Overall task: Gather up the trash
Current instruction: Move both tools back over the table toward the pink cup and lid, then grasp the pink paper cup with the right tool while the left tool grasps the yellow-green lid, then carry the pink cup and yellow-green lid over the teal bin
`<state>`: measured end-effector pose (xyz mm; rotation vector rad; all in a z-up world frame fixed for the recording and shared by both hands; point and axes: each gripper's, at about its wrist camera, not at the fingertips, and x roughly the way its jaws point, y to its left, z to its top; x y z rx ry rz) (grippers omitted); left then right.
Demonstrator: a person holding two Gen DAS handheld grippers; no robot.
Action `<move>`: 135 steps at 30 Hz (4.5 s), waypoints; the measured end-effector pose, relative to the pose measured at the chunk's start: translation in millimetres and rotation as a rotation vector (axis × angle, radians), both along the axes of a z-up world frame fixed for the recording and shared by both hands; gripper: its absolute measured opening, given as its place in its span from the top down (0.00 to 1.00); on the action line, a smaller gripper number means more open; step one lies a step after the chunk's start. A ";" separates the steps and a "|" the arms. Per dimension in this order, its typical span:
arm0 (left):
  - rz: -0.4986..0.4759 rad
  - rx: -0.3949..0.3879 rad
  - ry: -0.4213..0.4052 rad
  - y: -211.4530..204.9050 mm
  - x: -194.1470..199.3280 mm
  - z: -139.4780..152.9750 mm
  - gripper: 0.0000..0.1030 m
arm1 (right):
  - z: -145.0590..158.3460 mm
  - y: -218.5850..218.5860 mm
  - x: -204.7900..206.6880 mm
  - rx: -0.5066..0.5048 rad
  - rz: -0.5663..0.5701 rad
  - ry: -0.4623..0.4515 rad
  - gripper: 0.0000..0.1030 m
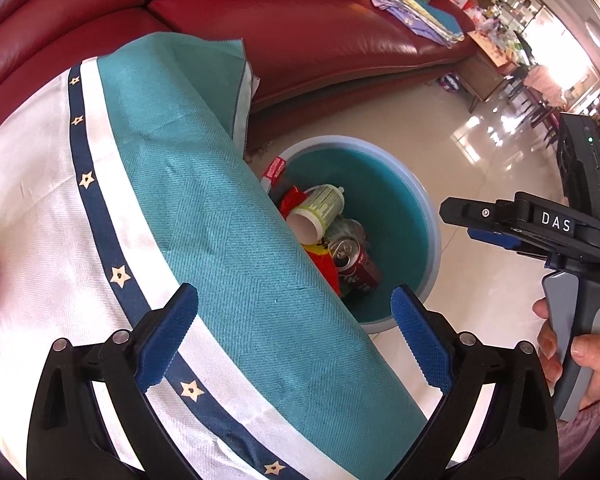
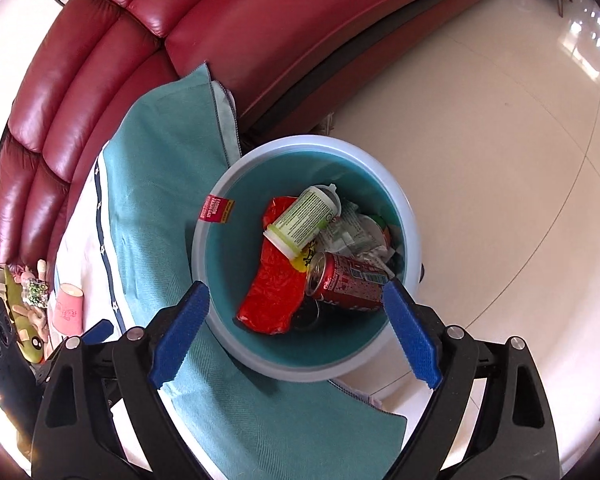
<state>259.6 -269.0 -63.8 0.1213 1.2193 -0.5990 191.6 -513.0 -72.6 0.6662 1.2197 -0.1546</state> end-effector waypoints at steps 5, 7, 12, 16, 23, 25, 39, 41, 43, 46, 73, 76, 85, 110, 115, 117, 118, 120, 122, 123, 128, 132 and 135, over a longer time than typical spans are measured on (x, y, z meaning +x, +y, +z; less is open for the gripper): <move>0.014 -0.016 -0.023 18.8 -6.6 11.7 0.06 | 13.1 19.0 -1.3 -0.031 0.021 -0.001 0.18; 0.023 -0.020 -0.032 29.3 -9.5 15.7 0.05 | 18.4 29.0 -0.7 -0.041 0.032 -0.001 0.18; 0.064 -0.033 -0.036 64.7 -15.7 21.8 0.05 | 28.7 60.9 4.9 -0.058 0.078 -0.001 0.17; 0.127 -0.046 -0.044 103.9 -18.8 24.5 0.05 | 33.9 94.6 14.2 -0.069 0.131 0.003 0.17; 0.263 -0.055 -0.049 188.0 -22.4 24.3 0.05 | 38.0 173.6 38.5 -0.088 0.258 0.013 0.17; 0.305 -0.058 -0.050 213.8 -22.8 22.9 0.05 | 39.5 198.3 46.5 -0.098 0.300 0.014 0.17; 0.514 -0.045 -0.029 352.7 -16.7 1.1 0.05 | 48.9 356.6 114.8 -0.168 0.521 0.026 0.17; 0.522 -0.041 -0.026 361.7 -13.7 -2.3 0.05 | 48.1 371.0 129.4 -0.161 0.515 0.038 0.17; 0.528 -0.042 -0.021 366.8 -11.8 -5.7 0.05 | 44.1 381.6 142.5 -0.134 0.508 0.064 0.17; 0.528 -0.040 -0.011 371.1 -6.0 -11.0 0.05 | 40.6 391.6 160.2 -0.097 0.466 0.092 0.17; 0.482 -0.023 0.006 378.7 10.3 -28.8 0.05 | 3.4 447.6 191.2 -0.085 0.446 0.108 0.39; 0.463 -0.008 -0.001 370.8 9.3 -28.7 0.05 | 9.0 432.2 188.1 -0.105 0.450 0.094 0.40; 0.384 0.102 -0.072 337.2 18.9 -32.0 0.05 | 19.4 390.0 157.3 -0.144 0.490 0.058 0.40; 0.330 0.082 -0.163 256.2 -1.7 26.3 0.45 | 39.7 261.5 89.1 -0.017 0.392 -0.058 0.40; 0.267 0.060 -0.157 214.9 -5.6 35.6 0.45 | 47.1 209.5 66.0 0.009 0.313 -0.089 0.40; 0.235 0.054 -0.158 194.6 -9.5 39.4 0.45 | 48.3 189.6 55.6 0.005 0.285 -0.098 0.40; 0.218 0.051 -0.158 183.9 -11.1 40.9 0.45 | 48.9 177.8 49.4 0.003 0.268 -0.103 0.40; 0.182 0.045 -0.157 161.9 -15.0 43.6 0.45 | 49.7 153.1 39.3 0.003 0.236 -0.111 0.40; 0.147 0.044 -0.157 139.6 -18.2 45.0 0.45 | 50.1 126.3 27.6 0.000 0.196 -0.119 0.40; 0.128 0.043 -0.155 128.6 -19.6 45.1 0.45 | 49.9 113.6 21.8 0.000 0.176 -0.123 0.40; 0.036 0.050 -0.146 69.9 -25.6 43.1 0.45 | 47.9 51.2 -5.0 0.009 0.068 -0.143 0.40; -0.032 0.066 -0.134 23.8 -29.1 36.5 0.45 | 42.0 13.8 -19.3 0.020 0.014 -0.148 0.40; -0.075 0.076 -0.119 -6.1 -29.8 27.6 0.45 | 37.0 -2.6 -25.7 0.020 -0.005 -0.144 0.40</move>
